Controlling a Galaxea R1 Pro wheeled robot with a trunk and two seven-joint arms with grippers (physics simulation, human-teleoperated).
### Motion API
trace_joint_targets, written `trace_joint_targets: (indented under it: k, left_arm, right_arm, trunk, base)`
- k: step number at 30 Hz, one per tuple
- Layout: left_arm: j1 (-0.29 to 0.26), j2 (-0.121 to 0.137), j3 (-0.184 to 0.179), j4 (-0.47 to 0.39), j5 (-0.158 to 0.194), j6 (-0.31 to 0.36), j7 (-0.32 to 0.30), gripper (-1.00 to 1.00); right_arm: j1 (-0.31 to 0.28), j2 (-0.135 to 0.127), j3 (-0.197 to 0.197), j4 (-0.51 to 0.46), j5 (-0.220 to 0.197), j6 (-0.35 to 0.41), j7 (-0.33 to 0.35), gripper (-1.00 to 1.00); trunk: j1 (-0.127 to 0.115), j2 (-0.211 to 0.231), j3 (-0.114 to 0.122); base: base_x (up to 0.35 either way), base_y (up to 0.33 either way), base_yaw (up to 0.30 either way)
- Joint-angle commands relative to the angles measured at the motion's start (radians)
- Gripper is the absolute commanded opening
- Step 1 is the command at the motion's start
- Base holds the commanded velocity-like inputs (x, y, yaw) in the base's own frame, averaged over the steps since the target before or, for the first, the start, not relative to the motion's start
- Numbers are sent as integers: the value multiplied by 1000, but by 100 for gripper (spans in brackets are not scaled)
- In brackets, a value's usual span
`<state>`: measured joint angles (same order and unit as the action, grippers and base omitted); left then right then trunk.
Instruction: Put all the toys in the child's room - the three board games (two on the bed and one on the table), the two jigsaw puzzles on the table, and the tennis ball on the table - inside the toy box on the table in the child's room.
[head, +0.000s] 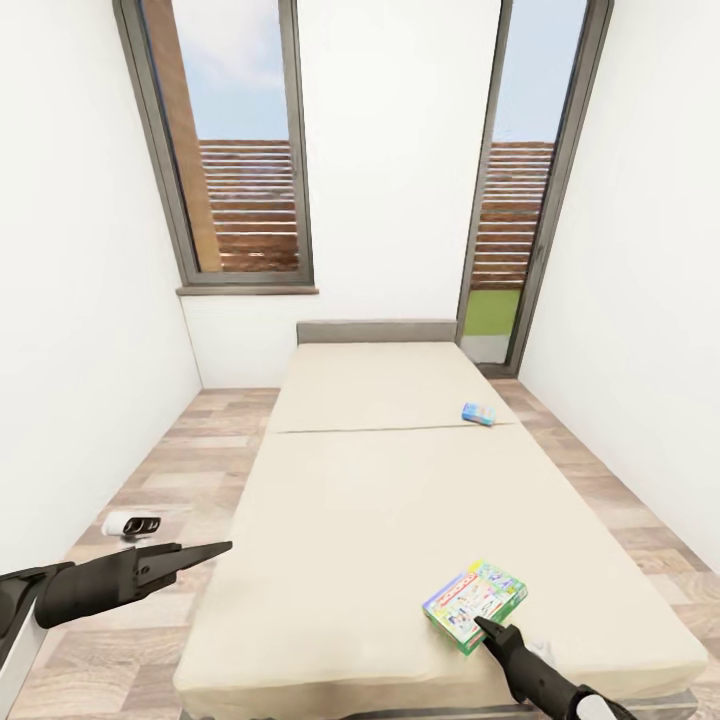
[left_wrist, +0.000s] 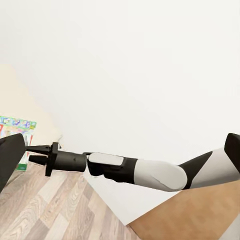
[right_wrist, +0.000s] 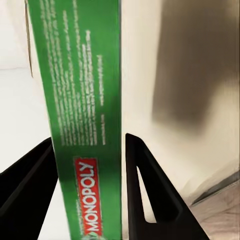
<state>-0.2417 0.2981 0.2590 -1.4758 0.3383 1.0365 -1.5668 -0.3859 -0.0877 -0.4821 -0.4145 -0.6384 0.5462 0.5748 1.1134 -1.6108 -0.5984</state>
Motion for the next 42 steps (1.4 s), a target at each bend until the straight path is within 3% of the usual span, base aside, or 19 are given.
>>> trace_joint_targets:
  k: [1,2,8,13,16,22,27,30,32,36,42]
  left_arm:
    - [-1,1,1,0,-1,11,-4,100]
    - [-9,1,1,0,-9,11,-4,100]
    - [-16,5,-3,0,-15,11,-4,100]
    - [-17,13,-4,0,-16,11,-4,100]
    - [-18,27,-4,0,-16,11,-4,100]
    - [-18,30,-4,0,-16,11,-4,100]
    - [-19,31,-4,0,-16,11,-4,100]
    - [-19,35,-4,1,-16,11,-4,100]
    - [-19,43,-4,2,-16,11,-4,100]
    - [-19,48,-4,2,-16,11,-4,100]
    - [-20,69,-3,3,-17,11,-4,100]
  right_arm:
    - [-1,-1,0,-6,-1,9,1,-100]
    - [0,-18,78,-86,-1,43,19,-100]
    - [1,-31,94,-95,0,46,145,-100]
    - [12,-47,97,-139,-1,49,207,-100]
    - [18,-52,97,-164,-1,75,217,-100]
    - [19,-53,97,-178,-1,90,221,-100]
    - [17,-51,100,-253,-1,104,220,-100]
    - [16,-51,108,-291,-1,138,218,-100]
    - [16,-51,121,-302,0,209,212,-100]
    - [16,-51,129,-309,0,242,208,-100]
    - [15,-53,145,-444,7,265,209,-100]
  trunk:
    - [-4,7,2]
    - [-8,14,5]
    - [-31,56,24]
    - [-50,91,40]
    - [-62,112,49]
    - [-85,154,68]
    - [-104,189,84]
    - [-115,210,93]
    - [-123,224,99]
    - [-138,252,112]
    - [-161,294,131]
  base:
    - [0,0,0]
    - [0,0,0]
    - [0,0,0]
    - [0,0,0]
    - [0,0,0]
    - [0,0,0]
    - [0,0,0]
    - [0,0,0]
    - [0,0,0]
    - [0,0,0]
    - [0,0,0]
